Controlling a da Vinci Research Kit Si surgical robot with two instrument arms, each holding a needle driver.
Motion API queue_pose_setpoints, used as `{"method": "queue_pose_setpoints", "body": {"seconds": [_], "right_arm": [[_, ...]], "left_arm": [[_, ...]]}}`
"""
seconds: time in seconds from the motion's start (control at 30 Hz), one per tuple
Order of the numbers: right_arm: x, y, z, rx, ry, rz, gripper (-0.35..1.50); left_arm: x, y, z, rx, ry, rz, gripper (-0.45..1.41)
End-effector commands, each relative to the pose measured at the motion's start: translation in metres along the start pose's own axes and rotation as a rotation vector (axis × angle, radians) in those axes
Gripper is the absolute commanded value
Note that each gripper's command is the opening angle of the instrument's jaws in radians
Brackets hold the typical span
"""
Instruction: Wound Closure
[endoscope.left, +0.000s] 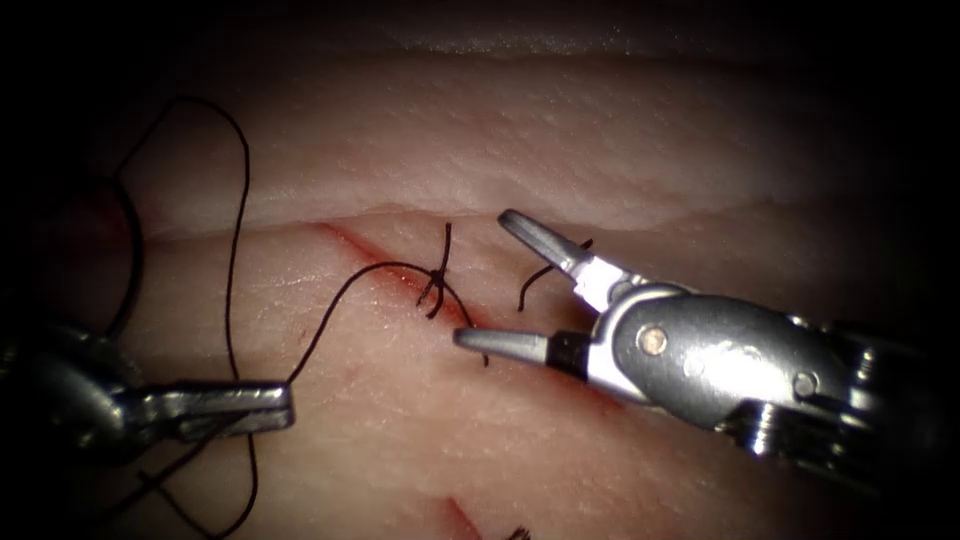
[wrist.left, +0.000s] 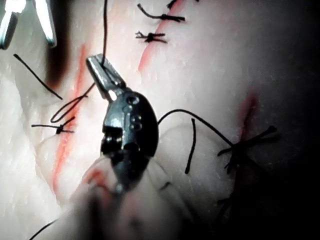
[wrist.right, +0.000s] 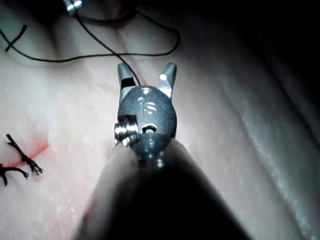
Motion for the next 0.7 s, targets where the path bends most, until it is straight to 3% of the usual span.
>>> {"method": "queue_pose_setpoints", "body": {"seconds": [0.03,0.1,0.13,0.17,0.23,0.33,0.47,0.7], "right_arm": [[0.0006,0.0009,0.0025,0.005,0.009,-0.001,0.83],[0.0006,0.0011,0.0039,0.021,0.003,-0.006,0.78],[0.0003,0.0013,0.0055,0.037,-0.003,-0.01,0.64],[0.0,0.0014,0.0061,0.047,-0.009,-0.013,0.39],[-0.0008,0.0014,0.0074,0.07,-0.022,-0.023,-0.33],[-0.0022,0.002,0.0093,0.082,-0.012,-0.037,-0.35],[-0.004,0.0022,0.0112,0.124,-0.019,-0.066,-0.35],[-0.0083,0.0007,0.0128,0.23,-0.026,-0.017,-0.35]], "left_arm": [[-0.0004,0.0002,0.0008,-0.017,-0.003,0.003,-0.45],[-0.0004,0.0005,0.0009,-0.049,-0.01,0.007,-0.45],[-0.0003,0.0008,0.001,-0.069,-0.012,0.01,-0.45],[-0.0001,0.0009,0.0012,-0.085,-0.015,0.011,-0.45],[0.0001,0.0011,0.0013,-0.113,-0.002,0.013,-0.45],[0.0009,0.0016,0.0018,-0.206,0.005,0.019,-0.45],[0.0017,0.0017,0.0022,-0.268,0.043,0.03,-0.45],[0.0021,-0.0017,0.0024,-0.306,0.127,0.044,-0.45]]}}
